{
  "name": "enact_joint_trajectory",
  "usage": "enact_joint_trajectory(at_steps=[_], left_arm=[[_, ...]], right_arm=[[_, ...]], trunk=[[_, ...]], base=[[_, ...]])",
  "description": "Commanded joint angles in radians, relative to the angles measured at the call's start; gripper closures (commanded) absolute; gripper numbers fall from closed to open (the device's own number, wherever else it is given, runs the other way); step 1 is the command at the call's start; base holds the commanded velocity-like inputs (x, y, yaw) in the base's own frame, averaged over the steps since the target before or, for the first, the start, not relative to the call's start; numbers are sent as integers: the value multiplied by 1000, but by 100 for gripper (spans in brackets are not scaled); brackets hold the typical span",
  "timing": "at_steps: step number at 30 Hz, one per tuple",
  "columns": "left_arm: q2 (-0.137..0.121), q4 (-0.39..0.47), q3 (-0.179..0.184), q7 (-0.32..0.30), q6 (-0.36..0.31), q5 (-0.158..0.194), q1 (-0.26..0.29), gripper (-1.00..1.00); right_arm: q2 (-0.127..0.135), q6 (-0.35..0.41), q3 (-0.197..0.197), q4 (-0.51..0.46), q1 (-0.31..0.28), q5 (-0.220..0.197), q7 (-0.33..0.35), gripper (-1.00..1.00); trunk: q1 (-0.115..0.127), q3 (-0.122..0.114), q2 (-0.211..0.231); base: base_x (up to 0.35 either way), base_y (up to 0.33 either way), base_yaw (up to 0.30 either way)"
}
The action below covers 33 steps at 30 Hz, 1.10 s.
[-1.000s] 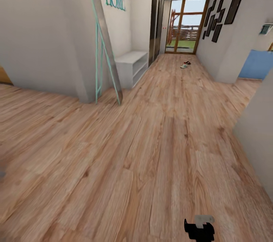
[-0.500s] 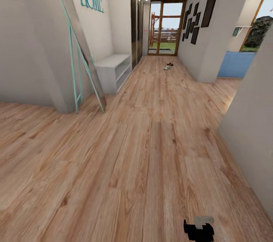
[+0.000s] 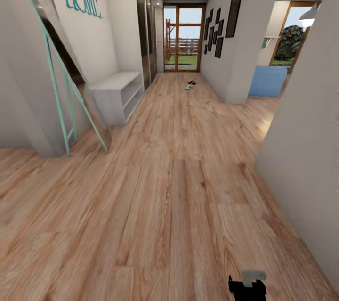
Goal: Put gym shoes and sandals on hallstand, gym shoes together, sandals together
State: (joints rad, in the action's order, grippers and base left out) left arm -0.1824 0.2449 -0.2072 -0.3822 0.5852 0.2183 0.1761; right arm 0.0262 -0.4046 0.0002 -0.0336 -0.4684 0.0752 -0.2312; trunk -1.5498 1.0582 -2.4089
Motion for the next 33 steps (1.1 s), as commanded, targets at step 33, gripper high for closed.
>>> enact_joint_trajectory(at_steps=[33], left_arm=[[0, -1, -2, -7, 0, 10, 0, -100]], right_arm=[[-2, 0, 1, -1, 1, 9, -5, -100]], trunk=[[0, -16, 0]], base=[[338, 0, -174]])
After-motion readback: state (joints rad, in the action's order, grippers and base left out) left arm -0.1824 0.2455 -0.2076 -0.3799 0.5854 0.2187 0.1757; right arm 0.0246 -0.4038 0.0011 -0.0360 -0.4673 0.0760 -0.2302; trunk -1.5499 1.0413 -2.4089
